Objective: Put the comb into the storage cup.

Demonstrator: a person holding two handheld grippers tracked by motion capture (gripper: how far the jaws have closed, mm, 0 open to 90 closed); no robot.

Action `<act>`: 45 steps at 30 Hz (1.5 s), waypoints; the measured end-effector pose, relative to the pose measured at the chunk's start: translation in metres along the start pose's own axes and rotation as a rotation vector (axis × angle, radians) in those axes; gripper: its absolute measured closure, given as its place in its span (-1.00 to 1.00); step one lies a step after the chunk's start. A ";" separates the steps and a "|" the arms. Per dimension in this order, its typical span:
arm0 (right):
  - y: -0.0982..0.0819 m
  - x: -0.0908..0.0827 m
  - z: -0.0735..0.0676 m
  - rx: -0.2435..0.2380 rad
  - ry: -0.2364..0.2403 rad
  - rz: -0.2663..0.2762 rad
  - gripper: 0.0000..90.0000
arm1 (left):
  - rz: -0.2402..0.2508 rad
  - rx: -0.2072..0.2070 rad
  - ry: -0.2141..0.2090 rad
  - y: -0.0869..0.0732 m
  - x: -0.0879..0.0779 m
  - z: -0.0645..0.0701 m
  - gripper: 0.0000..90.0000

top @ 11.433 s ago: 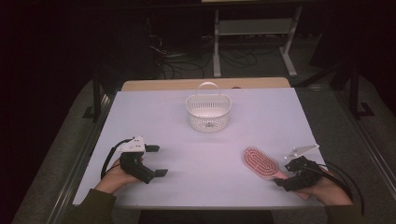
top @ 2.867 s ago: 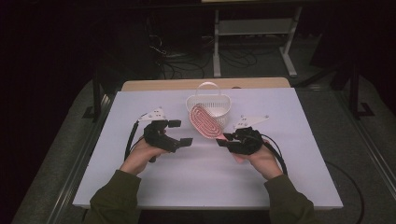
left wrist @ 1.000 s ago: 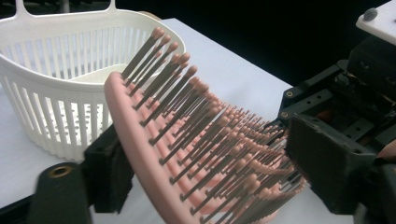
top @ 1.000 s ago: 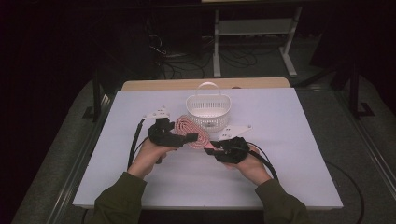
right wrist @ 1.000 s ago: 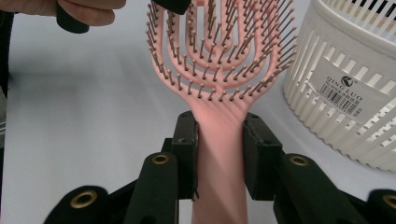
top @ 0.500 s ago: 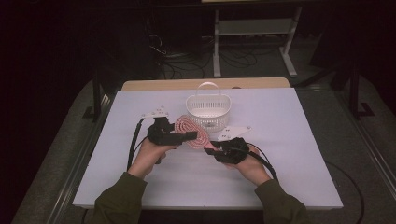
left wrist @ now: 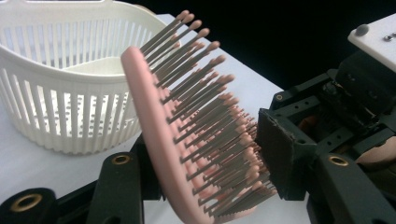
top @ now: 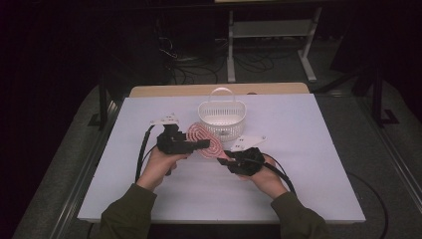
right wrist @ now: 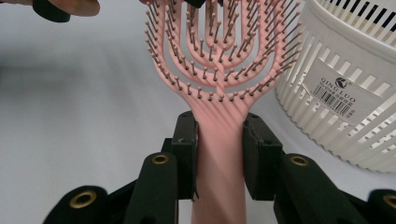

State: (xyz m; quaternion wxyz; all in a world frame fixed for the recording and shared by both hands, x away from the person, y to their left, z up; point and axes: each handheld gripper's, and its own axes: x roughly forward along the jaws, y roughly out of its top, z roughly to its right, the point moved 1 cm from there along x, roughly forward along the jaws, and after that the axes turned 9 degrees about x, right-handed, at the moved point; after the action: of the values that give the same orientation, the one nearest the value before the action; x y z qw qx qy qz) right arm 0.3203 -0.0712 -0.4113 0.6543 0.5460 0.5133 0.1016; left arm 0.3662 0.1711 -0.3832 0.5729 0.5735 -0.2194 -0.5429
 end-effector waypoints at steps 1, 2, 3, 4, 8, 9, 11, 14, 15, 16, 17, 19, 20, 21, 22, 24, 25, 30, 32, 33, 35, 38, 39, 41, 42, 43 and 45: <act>0.000 0.000 0.000 0.000 0.000 0.001 0.52 | 0.004 0.001 -0.002 0.000 0.000 0.000 0.09; 0.000 0.000 0.000 -0.001 -0.001 0.001 0.52 | 0.007 0.002 -0.004 0.000 0.000 0.001 0.11; 0.000 0.000 0.000 -0.002 -0.002 0.002 0.52 | 0.010 0.006 -0.005 0.001 0.000 0.001 0.12; 0.000 0.000 0.000 -0.002 -0.003 0.003 0.52 | 0.013 0.009 -0.007 0.001 0.000 0.001 0.14; 0.000 0.001 -0.001 -0.007 -0.008 0.001 0.52 | 0.018 0.012 -0.013 0.001 0.000 0.002 0.18; 0.000 0.001 -0.002 -0.006 -0.007 0.002 0.52 | 0.019 0.014 -0.013 0.001 -0.001 0.002 0.19; 0.000 0.002 -0.002 -0.006 -0.005 0.001 0.52 | 0.022 0.017 -0.016 0.001 -0.001 0.003 0.21; 0.000 0.002 -0.002 -0.006 -0.003 0.000 0.51 | 0.030 0.019 -0.027 0.002 0.000 0.004 0.25; 0.000 0.002 -0.002 -0.006 -0.003 -0.003 0.51 | 0.031 0.020 -0.030 0.002 0.000 0.004 0.26; 0.000 0.002 -0.002 -0.007 -0.005 -0.004 0.51 | 0.032 0.021 -0.034 0.002 0.000 0.005 0.28; 0.000 0.003 -0.002 -0.011 -0.005 -0.005 0.51 | 0.033 0.023 -0.036 0.002 0.000 0.005 0.29; 0.000 0.003 -0.003 -0.012 -0.006 -0.004 0.52 | 0.038 0.022 -0.049 0.002 0.000 0.005 0.36; 0.000 0.003 -0.002 -0.008 -0.007 -0.004 0.52 | 0.040 0.021 -0.050 0.002 0.000 0.005 0.37; 0.000 0.003 -0.002 -0.003 -0.003 -0.002 0.52 | 0.041 0.024 -0.053 0.002 0.000 0.006 0.38; 0.000 0.003 -0.002 -0.002 -0.004 0.000 0.52 | 0.043 0.025 -0.056 0.003 0.000 0.006 0.39; 0.000 0.003 -0.001 -0.002 -0.004 0.000 0.52 | 0.044 0.026 -0.055 0.003 0.000 0.006 0.39; 0.000 0.003 -0.001 -0.003 -0.004 0.000 0.52 | 0.044 0.026 -0.055 0.003 -0.001 0.006 0.39; 0.000 0.002 -0.002 0.000 -0.002 0.001 0.52 | 0.049 0.023 -0.062 0.003 -0.001 0.006 0.41; 0.000 0.002 -0.002 0.000 -0.001 0.002 0.52 | 0.050 0.022 -0.065 0.003 -0.001 0.006 0.41; 0.000 0.002 -0.002 0.000 -0.001 0.003 0.52 | 0.050 0.023 -0.067 0.003 -0.001 0.006 0.41; 0.000 0.002 -0.002 -0.001 0.000 0.004 0.52 | 0.052 0.023 -0.071 0.003 -0.002 0.006 0.42; 0.000 0.002 -0.002 0.000 0.002 0.006 0.52 | 0.057 0.025 -0.075 0.003 -0.002 0.007 0.43; 0.000 0.002 -0.001 0.001 0.003 0.007 0.52 | 0.059 0.025 -0.077 0.004 -0.002 0.007 0.43; 0.000 0.001 -0.001 0.003 0.006 0.010 0.51 | 0.061 0.024 -0.076 0.004 -0.002 0.008 0.44; 0.000 0.001 -0.001 0.005 0.007 0.012 0.50 | 0.061 0.026 -0.075 0.004 -0.002 0.008 0.44; 0.001 0.001 -0.001 0.007 0.007 0.014 0.49 | 0.061 0.029 -0.075 0.005 -0.002 0.008 0.44; 0.001 0.001 -0.001 0.013 0.011 0.018 0.46 | 0.062 0.031 -0.073 0.005 -0.003 0.009 0.44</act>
State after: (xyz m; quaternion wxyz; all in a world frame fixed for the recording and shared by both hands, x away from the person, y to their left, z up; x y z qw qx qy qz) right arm 0.3201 -0.0700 -0.4110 0.6467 0.5544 0.5128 0.1070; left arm 0.3593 0.1684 -0.3751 0.5720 0.5549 -0.2665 -0.5421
